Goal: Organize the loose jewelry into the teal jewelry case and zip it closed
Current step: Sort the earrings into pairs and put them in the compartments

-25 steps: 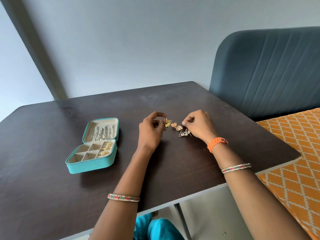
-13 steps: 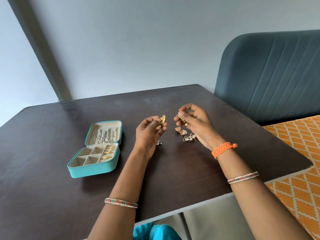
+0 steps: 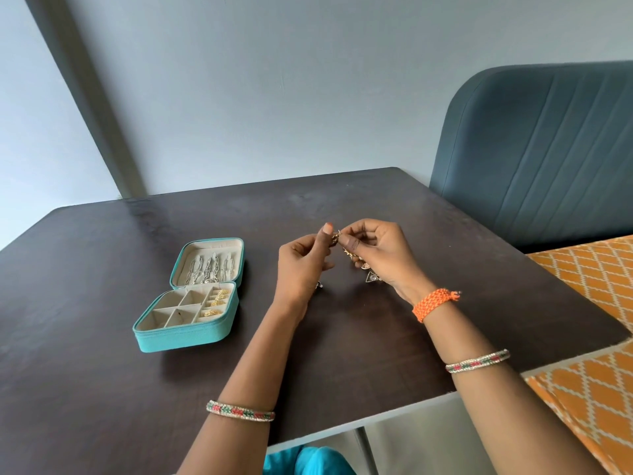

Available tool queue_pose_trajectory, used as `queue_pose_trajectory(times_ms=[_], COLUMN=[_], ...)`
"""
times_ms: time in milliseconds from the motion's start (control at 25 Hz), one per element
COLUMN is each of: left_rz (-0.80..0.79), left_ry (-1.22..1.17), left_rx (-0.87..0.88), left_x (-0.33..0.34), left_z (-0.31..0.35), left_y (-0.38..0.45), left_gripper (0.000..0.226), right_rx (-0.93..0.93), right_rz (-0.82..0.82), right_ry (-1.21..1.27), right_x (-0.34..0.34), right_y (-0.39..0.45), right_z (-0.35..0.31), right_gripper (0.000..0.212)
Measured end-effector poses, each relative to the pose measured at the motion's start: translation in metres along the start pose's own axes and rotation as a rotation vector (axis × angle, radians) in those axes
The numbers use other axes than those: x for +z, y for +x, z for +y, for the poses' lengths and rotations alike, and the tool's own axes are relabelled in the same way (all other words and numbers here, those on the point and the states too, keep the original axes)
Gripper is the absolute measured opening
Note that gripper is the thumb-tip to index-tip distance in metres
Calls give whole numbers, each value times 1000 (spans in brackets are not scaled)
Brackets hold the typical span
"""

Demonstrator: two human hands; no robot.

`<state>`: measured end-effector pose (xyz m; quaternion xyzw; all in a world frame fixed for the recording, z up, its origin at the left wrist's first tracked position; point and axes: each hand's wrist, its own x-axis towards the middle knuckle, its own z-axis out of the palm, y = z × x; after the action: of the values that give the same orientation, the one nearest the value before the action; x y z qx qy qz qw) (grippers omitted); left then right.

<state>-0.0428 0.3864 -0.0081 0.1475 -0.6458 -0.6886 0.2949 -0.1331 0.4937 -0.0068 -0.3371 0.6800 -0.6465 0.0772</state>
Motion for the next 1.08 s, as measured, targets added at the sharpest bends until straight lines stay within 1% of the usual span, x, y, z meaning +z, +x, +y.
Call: queue_pose_trajectory(times_ms=[80,120,200,320,480,680,800,960,1080], left_rz=[-35,-52,-68,-29,-34,-60,-59,-50,-30], left_ry=[114,122,52,-84,-234,-387,-407,-368,-310], left_rx=[75,67,-7,-110,-169,-230,-251,-238,-210], left_x=[-3,-4,-4,-4,-5,-4,-5,-6,-6], left_z=[-1,-1,-1,-1,0,4,6,6,5], left_y=[1,1,0,-1,0,-1,-1,-3,-4], left_gripper=[9,6,5,10,9,6,7,7,8], right_rx=[-29,-45,-54,-10,29,28,-1,-73,-87], right_rz=[29,39,45,34,-7,19,47,83,92], right_ry=[-30,-40,-19,59,106,165,135,-41,-51], right_x=[-1,-1,0,1,1,4,5,6,7], right_y=[0,0,-1,-4,-4,-4,-6,-5,-5], right_z=[1,1,-1,-5,-3,-3,-5,-1,-1], right_gripper=[8,8,6,8,14,12,14,14,12])
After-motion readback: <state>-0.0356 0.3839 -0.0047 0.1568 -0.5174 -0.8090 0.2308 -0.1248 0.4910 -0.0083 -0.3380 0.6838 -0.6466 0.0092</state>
